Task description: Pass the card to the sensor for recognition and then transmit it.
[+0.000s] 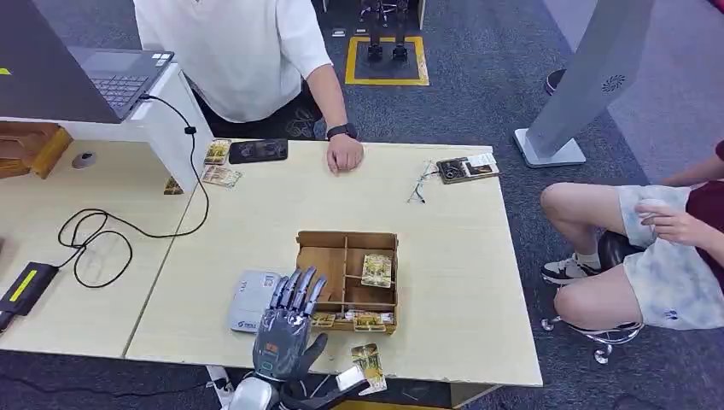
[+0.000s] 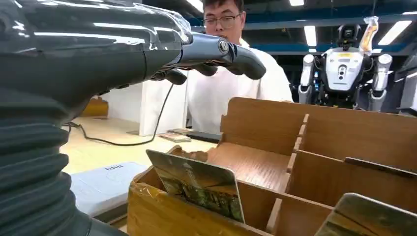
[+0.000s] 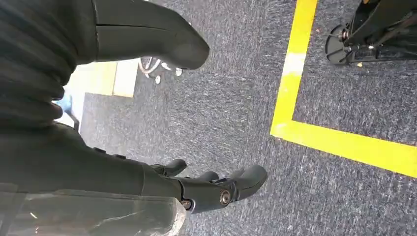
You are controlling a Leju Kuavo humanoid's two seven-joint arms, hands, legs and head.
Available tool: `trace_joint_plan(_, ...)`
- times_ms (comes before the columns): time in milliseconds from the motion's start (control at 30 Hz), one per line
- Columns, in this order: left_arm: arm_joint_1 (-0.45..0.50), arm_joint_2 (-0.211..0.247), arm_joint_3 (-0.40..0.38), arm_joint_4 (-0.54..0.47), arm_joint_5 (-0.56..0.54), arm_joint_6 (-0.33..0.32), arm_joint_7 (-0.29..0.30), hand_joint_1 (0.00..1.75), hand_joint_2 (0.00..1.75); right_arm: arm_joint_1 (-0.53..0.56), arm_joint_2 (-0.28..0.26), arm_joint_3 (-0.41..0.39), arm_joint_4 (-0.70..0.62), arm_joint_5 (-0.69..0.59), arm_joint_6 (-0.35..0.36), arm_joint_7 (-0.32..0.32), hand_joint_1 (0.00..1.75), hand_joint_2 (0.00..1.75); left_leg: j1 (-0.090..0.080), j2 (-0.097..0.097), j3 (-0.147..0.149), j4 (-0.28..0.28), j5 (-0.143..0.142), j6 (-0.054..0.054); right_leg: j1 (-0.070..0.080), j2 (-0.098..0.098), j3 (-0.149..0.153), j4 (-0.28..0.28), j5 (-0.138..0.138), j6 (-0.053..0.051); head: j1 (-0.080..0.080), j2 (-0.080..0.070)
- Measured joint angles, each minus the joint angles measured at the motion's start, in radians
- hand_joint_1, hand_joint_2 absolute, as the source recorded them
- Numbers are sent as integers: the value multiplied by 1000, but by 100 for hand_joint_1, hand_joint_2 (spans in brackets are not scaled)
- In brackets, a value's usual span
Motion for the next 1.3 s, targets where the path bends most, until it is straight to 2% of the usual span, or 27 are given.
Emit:
trace_joint_plan(267,0,0,0,0,-25,-21,19,0,175,0,0,-7,0,0,0,0,0,175,0,0,0,0,0,0,0,0,0,0,0,0,0,0)
trace_joint_plan(300,0,0,0,0,-25,-22,19,7,175,0,0,-8,0,0,0,0,0,175,0,0,0,0,0,0,0,0,0,0,0,0,0,0)
trace_joint_plan(333,0,0,0,0,-25,-22,19,157,175,0,0,-8,0,0,0,0,0,175,0,0,0,0,0,0,0,0,0,0,0,0,0,0)
trace_joint_plan(367,0,0,0,0,-26,-23,19,175,175,0,0,-9,0,0,0,0,0,175,0,0,0,0,0,0,0,0,0,0,0,0,0,0)
trace_joint_plan(1033,-2,2,0,18,-46,-56,27,175,175,0,0,-20,0,0,0,-2,0,175,0,0,0,0,0,0,0,0,0,0,0,0,0,0)
trace_joint_plan(1300,-3,4,0,21,-22,-31,15,175,175,0,0,-23,0,0,0,-5,0,175,0,0,0,0,0,0,0,0,0,0,0,0,0,0)
